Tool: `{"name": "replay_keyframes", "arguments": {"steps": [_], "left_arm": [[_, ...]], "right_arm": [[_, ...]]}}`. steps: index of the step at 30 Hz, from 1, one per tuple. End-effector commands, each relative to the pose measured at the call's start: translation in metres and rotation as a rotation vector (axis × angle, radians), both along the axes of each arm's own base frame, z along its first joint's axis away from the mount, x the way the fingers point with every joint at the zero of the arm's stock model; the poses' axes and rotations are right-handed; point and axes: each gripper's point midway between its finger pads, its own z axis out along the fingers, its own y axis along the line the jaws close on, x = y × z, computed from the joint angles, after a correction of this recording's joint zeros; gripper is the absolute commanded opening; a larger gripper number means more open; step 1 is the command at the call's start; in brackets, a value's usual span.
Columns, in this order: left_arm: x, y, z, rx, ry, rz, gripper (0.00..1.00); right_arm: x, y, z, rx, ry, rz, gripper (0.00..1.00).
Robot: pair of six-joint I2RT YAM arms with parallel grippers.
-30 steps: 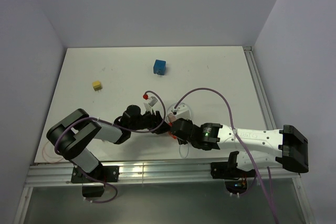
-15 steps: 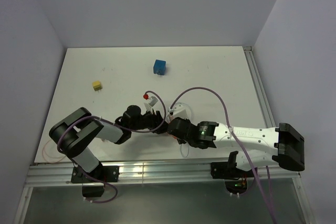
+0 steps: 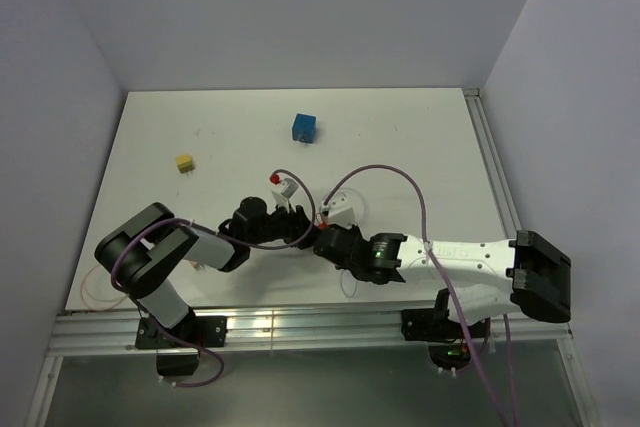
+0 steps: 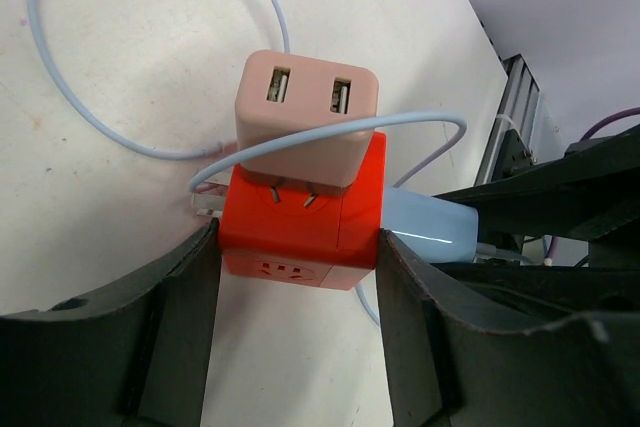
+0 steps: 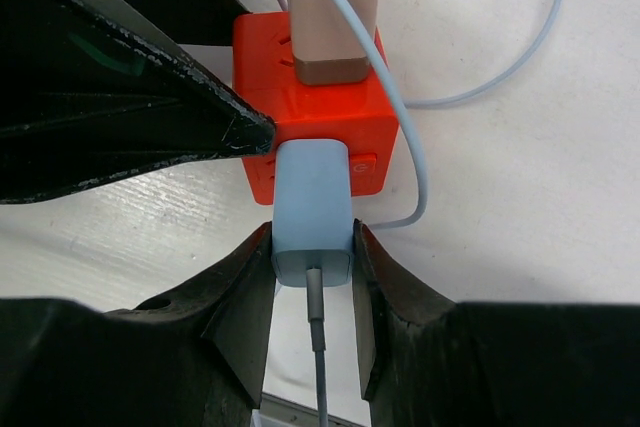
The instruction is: Insert the plug
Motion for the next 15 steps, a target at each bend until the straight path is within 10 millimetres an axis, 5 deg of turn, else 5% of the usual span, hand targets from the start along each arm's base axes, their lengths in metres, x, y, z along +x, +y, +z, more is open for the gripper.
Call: {"name": "replay_keyframes", "arguments": {"steps": [1, 2, 3, 6, 15], "left_arm": [[-0.04, -0.01, -0.009, 0.017, 0.122, -0.148, 0.0], [-0.038, -0.009, -0.009, 0.023, 0.119, -0.139, 0.0], [-0.037, -0.007, -0.013, 0.046, 0.136, -0.124, 0.0], [-0.024, -0.001, -0.012, 0.085, 0.11, -0.046, 0.0], [0.008, 0.041, 0.006, 0.222, 0.015, 0.275, 0.0]], "right_arm": [[0.003, 0.005, 0.0, 0.063, 0.026, -0.043, 0.06], [0.008, 0.005, 0.01, 0.076, 0.0, -0.05, 0.16], [0.01, 0.004, 0.024, 0.11, -0.026, -0.045, 0.45], [0.014, 0.001, 0.055, 0.183, -0.081, -0.044, 0.84], [0.013, -0.032, 0.118, 0.344, -0.158, -0.104, 0.93]]}}
